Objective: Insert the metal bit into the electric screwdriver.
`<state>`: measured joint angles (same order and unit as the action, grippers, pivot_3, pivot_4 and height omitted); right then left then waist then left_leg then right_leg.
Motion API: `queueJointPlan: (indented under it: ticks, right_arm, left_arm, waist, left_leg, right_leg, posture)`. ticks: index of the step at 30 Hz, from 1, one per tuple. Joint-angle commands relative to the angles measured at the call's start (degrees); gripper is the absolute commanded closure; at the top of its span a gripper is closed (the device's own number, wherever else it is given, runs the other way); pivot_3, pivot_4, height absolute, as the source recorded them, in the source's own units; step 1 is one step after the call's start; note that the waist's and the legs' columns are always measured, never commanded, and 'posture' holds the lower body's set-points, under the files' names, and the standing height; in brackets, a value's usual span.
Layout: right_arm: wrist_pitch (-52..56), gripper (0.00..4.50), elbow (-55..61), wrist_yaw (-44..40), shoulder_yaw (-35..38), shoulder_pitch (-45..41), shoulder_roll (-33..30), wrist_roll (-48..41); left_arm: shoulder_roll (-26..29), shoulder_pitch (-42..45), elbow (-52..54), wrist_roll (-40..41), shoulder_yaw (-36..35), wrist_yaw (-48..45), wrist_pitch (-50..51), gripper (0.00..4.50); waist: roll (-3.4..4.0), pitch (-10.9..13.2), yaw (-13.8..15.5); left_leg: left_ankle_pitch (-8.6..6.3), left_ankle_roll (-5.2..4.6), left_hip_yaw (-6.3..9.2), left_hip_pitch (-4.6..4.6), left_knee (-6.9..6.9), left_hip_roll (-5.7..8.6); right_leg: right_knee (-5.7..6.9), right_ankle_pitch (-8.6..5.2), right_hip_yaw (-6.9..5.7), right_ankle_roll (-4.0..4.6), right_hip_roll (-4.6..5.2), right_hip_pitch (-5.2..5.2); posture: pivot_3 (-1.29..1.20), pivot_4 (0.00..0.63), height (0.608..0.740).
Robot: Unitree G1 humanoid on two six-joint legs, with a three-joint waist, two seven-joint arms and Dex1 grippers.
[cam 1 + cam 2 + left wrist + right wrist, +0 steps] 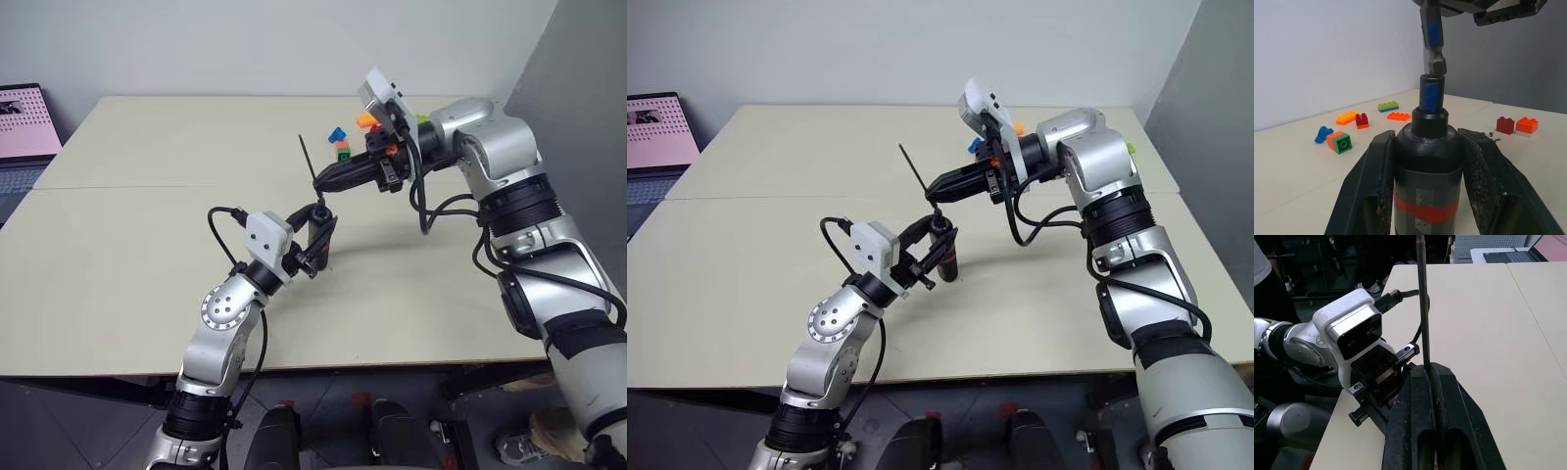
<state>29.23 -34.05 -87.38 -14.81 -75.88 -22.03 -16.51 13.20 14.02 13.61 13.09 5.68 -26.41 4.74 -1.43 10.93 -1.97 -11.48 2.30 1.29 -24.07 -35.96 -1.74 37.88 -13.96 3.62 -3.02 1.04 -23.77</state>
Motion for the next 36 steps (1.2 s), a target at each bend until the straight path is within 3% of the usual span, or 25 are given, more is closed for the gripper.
queueJointPlan:
  ticks: [1, 15, 36]
  right_arm:
    - [-1.1, 4.50, 0.1, -1.3, 1.0, -0.7, -0.4, 0.2]
    - [4.7, 4.50, 3.9, -0.5, 4.9, 0.6, -1.5, -4.5]
    - [2.7, 4.50, 7.7, 3.6, 6.0, 3.9, 0.3, -4.7]
  left_arm:
    - [0.2, 0.2, 1.0, -0.1, -0.7, 0.1, -0.2, 2.88]
    - [0.5, 0.4, 1.1, 0.4, -1.4, -0.1, 0.1, 2.88]
    - [0.4, 0.7, 1.0, 0.5, -1.5, 0.0, 0.5, 2.88]
  waist:
    - [0.00, 0.0, 0.0]
    - [0.00, 0.0, -0.1]
    - [0.00, 0.0, -0.1]
  left_leg:
    - [0.00, 0.00, 0.00, 0.00, 0.00, 0.00]
    - [0.00, 0.00, 0.00, 0.00, 0.00, 0.00]
    - [0.00, 0.00, 0.01, 0.01, -0.01, 0.00]
  right_leg:
    - [0.00, 0.00, 0.00, 0.00, 0.00, 0.00]
    - [0.00, 0.00, 0.01, 0.00, 0.00, 0.00]
    - [0.03, 0.00, 0.00, -0.01, -0.01, 0.00]
  posture:
    - [0.00, 0.150, 0.740]
    - [0.00, 0.150, 0.740]
    - [0.00, 0.150, 0.740]
